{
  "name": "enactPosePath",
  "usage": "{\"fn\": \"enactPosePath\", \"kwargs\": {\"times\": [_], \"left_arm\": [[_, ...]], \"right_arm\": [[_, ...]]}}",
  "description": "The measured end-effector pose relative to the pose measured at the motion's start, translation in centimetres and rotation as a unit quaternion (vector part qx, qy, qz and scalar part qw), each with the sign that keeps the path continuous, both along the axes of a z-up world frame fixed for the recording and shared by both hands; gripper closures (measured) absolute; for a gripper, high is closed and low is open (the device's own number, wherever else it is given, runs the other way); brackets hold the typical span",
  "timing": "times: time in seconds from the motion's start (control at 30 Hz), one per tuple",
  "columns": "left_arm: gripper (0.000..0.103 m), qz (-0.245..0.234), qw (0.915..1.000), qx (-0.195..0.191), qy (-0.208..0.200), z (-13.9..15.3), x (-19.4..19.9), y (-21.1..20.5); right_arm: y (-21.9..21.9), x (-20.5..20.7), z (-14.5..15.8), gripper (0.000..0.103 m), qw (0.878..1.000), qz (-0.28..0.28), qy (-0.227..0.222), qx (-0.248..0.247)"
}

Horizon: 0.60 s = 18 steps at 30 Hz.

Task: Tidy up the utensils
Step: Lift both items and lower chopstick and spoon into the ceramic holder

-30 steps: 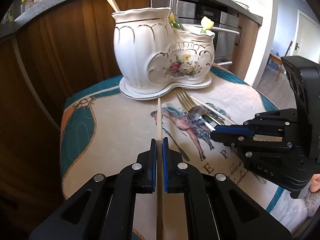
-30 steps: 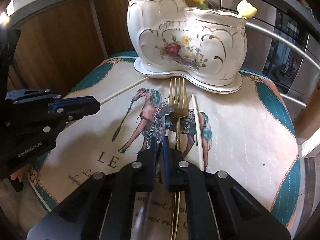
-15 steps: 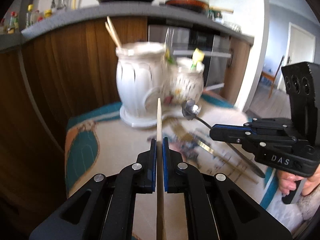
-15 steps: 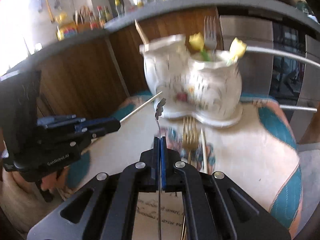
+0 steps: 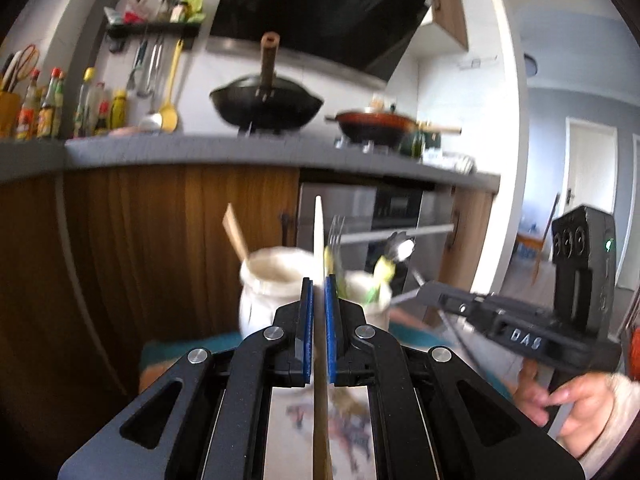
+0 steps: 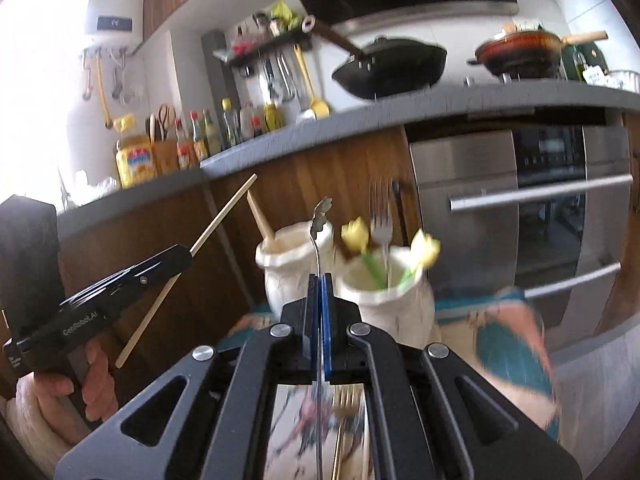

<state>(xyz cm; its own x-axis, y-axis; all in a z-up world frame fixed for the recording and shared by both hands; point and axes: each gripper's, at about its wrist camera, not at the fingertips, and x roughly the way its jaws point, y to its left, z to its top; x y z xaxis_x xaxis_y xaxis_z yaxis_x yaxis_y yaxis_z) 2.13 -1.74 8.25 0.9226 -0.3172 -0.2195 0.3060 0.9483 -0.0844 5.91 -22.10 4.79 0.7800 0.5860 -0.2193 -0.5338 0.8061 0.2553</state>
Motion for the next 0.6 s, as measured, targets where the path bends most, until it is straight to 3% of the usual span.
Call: {"fn": "enactPosePath", "kwargs": {"times": [0.27, 0.6], "left_arm": [[0.097, -0.029, 0.9941, -0.105, -0.006, 2.8, 8.3, 1.5], [0.097, 0.006, 0.9926, -0.121, -0.011, 1.0, 14.7, 1.0]], "right_arm": [[-0.5, 5.9, 2.6, 0.102, 0.998, -0.004, -0.028, 0.051], [0.9, 11.5, 1.6, 0.102, 0.997, -0.032, -0.038, 0.058]]}}
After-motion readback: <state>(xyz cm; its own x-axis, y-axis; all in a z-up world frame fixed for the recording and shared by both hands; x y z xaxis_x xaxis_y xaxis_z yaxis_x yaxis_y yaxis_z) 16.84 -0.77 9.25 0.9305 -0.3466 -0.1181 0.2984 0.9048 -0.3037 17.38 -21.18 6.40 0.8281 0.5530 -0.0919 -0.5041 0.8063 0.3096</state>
